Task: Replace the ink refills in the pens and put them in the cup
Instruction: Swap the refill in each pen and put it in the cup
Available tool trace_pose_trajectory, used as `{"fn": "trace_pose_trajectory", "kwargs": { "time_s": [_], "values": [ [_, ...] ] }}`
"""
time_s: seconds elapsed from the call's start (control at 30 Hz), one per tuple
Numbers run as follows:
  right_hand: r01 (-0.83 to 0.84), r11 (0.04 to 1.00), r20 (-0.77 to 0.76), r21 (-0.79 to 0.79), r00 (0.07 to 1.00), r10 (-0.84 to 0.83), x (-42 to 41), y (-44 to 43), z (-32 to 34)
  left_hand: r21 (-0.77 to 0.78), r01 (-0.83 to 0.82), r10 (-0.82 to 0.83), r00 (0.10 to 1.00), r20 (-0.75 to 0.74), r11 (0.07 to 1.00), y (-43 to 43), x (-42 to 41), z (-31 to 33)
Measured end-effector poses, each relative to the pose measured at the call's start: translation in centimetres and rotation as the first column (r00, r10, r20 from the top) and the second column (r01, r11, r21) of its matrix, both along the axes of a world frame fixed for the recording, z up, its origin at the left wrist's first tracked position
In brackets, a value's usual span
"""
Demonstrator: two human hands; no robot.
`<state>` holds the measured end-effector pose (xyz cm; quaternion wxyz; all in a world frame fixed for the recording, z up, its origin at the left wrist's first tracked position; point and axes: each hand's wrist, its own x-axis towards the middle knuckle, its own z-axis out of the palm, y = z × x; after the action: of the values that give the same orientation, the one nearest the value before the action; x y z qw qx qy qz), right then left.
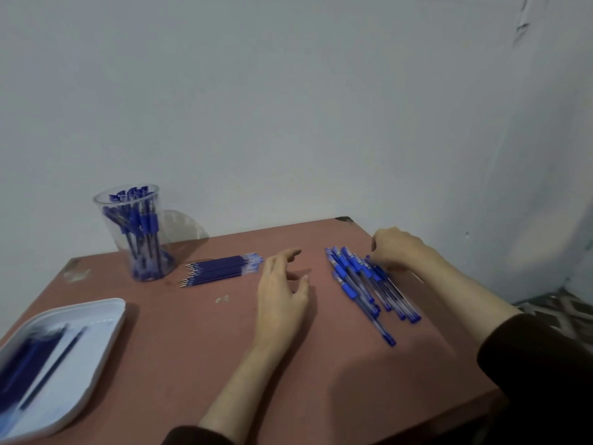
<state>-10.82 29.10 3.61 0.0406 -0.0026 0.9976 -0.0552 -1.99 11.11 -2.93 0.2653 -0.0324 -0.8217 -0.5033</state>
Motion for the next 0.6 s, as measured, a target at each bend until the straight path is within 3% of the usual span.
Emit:
{"fn": "trace_pose_trajectory", "kwargs": {
  "time_s": [0.23,0.3,0.4,0.5,0.6],
  "values": [
    [0.055,0.996,0.001,-0.068,0.998,-0.055,-0.1,0.0,-0.5,0.013,0.001,-0.001,1.000,0.012,1.000,-0.4,0.0,0.0],
    [0.030,0.996,-0.065,-0.080,0.997,-0.035,-0.1,-0.6,-0.1,0.035,-0.005,0.005,1.000,0.011,0.999,-0.8,-0.1,0.3],
    [-0.118,0.975,-0.181,-0.186,0.980,0.084,0.1,-2.6,1.0,0.075,-0.037,0.037,0.999,0.006,0.997,-1.9,-0.2,0.9],
    [-0.361,0.869,-0.216,-0.338,0.929,0.302,1.3,-6.4,1.9,0.112,-0.070,0.069,0.998,0.010,0.991,-4.1,-0.2,1.6],
    [-0.534,0.763,-0.280,-0.366,0.844,0.457,2.8,-10.9,1.2,0.094,-0.119,0.120,0.993,0.000,0.988,-7.0,0.3,1.8]
  ]
}}
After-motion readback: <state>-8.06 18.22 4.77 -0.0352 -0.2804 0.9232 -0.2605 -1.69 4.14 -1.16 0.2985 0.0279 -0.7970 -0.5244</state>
